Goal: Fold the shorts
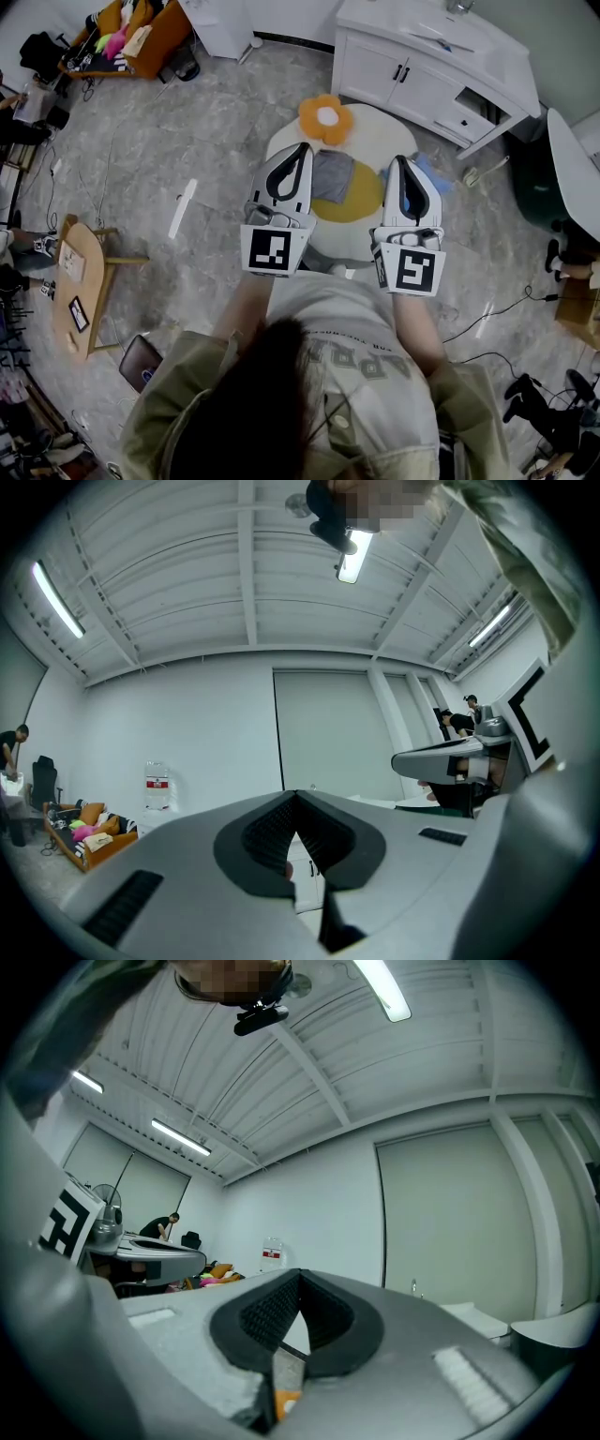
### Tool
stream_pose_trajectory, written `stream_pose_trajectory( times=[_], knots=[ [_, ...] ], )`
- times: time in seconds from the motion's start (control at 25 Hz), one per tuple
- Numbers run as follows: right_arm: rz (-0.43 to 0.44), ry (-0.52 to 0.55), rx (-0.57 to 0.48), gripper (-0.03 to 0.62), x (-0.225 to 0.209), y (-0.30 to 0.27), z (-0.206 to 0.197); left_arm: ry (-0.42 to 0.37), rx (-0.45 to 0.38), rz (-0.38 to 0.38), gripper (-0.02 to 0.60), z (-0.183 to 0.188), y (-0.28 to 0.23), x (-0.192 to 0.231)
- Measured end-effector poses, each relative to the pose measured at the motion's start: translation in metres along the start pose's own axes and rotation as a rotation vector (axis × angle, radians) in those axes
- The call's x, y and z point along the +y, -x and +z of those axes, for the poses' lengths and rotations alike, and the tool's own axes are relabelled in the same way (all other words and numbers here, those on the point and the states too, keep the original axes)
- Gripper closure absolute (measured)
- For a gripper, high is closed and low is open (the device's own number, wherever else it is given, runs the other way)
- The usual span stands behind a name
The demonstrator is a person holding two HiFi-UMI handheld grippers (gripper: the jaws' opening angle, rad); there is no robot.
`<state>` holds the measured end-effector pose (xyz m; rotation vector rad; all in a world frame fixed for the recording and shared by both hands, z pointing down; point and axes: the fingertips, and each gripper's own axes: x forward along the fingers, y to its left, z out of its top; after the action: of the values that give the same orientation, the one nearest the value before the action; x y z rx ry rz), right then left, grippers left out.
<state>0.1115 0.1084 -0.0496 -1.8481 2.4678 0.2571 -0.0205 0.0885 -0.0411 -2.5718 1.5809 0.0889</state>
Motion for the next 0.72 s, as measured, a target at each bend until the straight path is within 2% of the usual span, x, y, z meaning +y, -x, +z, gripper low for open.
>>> stream_pose_trajectory(
  times=[0.24, 0.72],
  knots=[
    [-0.015, 0.033, 0.037, 0.594, 0.0026, -0.0005, -0.0102, 0.004, 0.003, -0.007, 0.572, -0.0039, 0.0021, 0.0017],
    [-0.015, 0.076, 0.047, 0.595, 0.0027, -0.0034, -0.0095, 0.012, 0.001, -0.017, 0.572, -0.0063, -0.0024, 0.0014]
  ],
)
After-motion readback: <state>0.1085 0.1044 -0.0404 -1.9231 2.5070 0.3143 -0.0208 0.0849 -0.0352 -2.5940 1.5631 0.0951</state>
